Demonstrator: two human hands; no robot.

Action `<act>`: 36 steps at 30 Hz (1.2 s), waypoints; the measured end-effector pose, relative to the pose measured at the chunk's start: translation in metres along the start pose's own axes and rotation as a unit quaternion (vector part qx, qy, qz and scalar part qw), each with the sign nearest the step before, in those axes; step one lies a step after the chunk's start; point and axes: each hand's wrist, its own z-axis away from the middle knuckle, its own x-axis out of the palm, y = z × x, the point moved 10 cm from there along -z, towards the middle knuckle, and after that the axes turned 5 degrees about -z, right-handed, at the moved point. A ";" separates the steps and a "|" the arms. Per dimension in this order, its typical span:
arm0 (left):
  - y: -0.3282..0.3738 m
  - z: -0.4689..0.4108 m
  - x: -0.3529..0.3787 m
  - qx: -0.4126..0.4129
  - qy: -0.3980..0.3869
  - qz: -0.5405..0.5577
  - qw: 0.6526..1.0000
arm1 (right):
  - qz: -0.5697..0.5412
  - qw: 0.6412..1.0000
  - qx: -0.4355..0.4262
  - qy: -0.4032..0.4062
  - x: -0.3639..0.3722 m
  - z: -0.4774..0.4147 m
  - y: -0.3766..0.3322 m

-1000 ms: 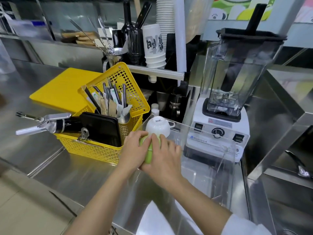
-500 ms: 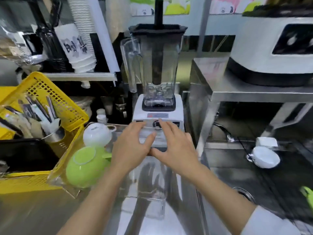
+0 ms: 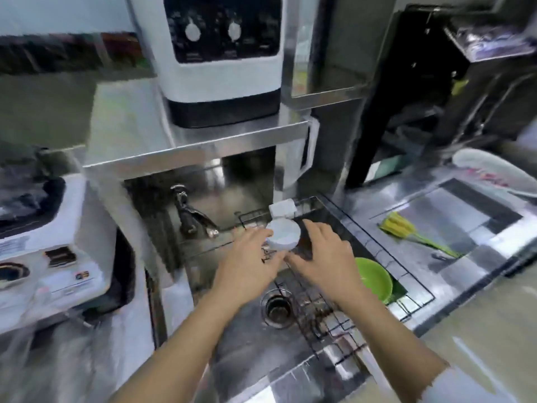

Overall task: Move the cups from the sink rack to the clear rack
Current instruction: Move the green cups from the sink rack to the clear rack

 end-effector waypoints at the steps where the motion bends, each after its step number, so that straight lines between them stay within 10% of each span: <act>1: 0.009 -0.009 0.019 -0.001 -0.021 -0.004 1.000 | 0.014 1.000 0.023 -0.009 0.001 -0.002 0.025; 13: 0.058 -0.034 0.212 -0.048 -0.288 -0.133 0.947 | 0.109 0.984 0.113 -0.088 0.005 0.002 0.189; 18: 0.041 -0.024 0.238 -0.160 -0.308 0.109 0.932 | 0.114 0.985 0.106 -0.078 0.004 0.001 0.184; 32: 0.022 -0.031 0.143 -0.201 -0.030 0.366 0.908 | -0.179 0.978 0.087 -0.069 -0.013 -0.019 0.143; 36: 0.010 -0.020 0.102 -0.201 0.033 0.441 0.874 | -0.403 0.903 0.097 -0.113 -0.009 -0.018 0.097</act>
